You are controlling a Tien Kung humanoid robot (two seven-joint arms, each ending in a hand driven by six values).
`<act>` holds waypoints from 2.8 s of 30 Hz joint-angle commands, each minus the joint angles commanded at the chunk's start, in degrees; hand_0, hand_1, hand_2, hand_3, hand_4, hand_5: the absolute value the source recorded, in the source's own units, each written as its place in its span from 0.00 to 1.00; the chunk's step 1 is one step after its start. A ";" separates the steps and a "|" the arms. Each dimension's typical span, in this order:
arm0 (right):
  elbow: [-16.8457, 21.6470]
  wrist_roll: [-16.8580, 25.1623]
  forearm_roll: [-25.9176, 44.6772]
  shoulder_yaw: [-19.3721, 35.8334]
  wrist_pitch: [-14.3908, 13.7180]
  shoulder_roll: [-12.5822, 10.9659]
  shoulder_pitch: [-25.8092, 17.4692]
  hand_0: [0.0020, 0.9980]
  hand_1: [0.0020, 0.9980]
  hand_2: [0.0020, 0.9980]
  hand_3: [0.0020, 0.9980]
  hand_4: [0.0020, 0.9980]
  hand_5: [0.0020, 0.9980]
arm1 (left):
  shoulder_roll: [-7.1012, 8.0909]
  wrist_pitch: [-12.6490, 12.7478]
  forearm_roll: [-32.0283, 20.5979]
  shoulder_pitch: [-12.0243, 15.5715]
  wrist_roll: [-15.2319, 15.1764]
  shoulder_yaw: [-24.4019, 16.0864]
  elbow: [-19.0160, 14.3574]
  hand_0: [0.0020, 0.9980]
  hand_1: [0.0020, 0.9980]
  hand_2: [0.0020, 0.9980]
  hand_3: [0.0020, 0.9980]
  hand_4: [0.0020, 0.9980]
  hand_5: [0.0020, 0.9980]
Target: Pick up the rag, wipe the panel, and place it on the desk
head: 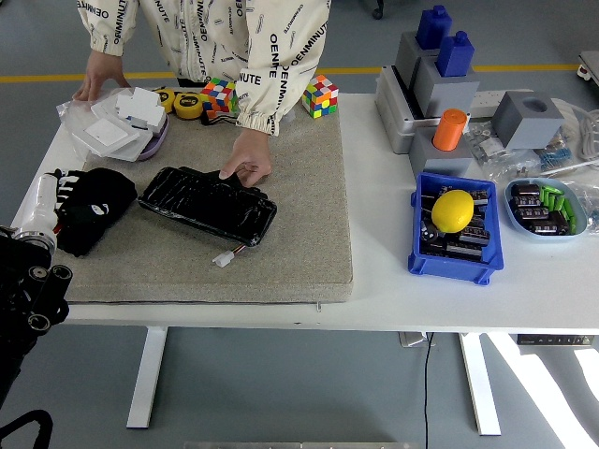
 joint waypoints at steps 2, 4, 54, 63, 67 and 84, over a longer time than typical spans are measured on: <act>0.00 0.01 0.04 0.00 -0.01 0.00 0.05 0.54 0.56 0.49 0.52 0.88 0.36 | -0.15 0.54 -0.12 -0.18 -0.50 -0.19 0.33 0.53 0.53 0.58 0.60 0.87 0.02; 0.00 0.00 0.07 -0.04 -0.03 0.00 0.07 0.54 0.56 0.49 0.52 0.88 0.36 | -0.23 1.65 -0.72 -0.36 -1.50 -0.08 0.84 0.53 0.53 0.58 0.60 0.87 0.02; 0.00 0.38 0.95 -1.90 -0.09 -0.84 0.11 0.54 0.56 0.49 0.52 0.88 0.35 | -0.40 5.75 -0.98 -2.79 1.48 15.56 -6.66 0.29 0.37 0.40 0.56 0.69 0.00; 0.13 0.56 1.63 -2.67 0.03 -0.85 0.06 0.54 0.56 0.49 0.52 0.88 0.35 | -0.17 5.05 -1.86 -2.45 2.75 19.04 -8.93 0.29 0.37 0.40 0.56 0.69 0.00; 0.19 0.61 1.66 -2.54 0.05 -0.77 0.05 0.54 0.56 0.49 0.52 0.88 0.35 | 0.13 5.20 -2.94 -1.86 3.06 21.67 -11.79 0.28 0.37 0.40 0.56 0.69 0.00; 0.66 0.59 2.83 -3.49 0.10 -0.68 0.07 0.54 0.56 0.49 0.52 0.88 0.35 | 1.98 4.67 -8.56 0.29 4.70 35.47 -19.90 0.27 0.36 0.40 0.56 0.69 0.00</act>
